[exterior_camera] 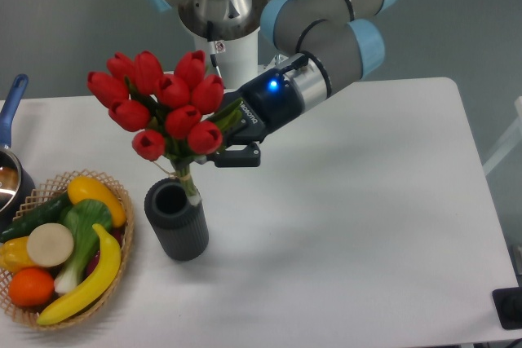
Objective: Insert the flowers into the vase
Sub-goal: 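Lower the tulip stems into the black vase opening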
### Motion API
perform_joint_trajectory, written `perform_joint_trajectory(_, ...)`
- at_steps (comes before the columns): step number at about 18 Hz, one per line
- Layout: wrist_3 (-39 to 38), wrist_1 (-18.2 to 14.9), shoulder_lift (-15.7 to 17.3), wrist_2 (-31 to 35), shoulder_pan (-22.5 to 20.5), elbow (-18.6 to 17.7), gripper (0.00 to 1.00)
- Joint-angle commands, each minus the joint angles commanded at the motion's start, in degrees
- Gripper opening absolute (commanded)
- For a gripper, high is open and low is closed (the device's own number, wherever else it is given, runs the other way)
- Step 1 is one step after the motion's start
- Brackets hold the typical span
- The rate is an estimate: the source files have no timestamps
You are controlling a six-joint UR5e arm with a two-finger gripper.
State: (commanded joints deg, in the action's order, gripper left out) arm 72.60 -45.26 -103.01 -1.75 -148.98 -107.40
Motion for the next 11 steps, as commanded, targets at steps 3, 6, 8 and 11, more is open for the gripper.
perform_joint_trajectory(3,-0.1,-0.1,-0.4,-2.7,0.3,-0.9,0.16)
perform_joint_trajectory(6,0.0,-0.1,-0.4,-2.7,0.2,-2.4,0.16)
perform_joint_trajectory(8,0.0,-0.1,-0.5,-2.7,0.2,-2.6,0.16)
perform_joint_trajectory(11,0.0,-0.1,-0.8,-2.7,0.1,-2.6,0.16)
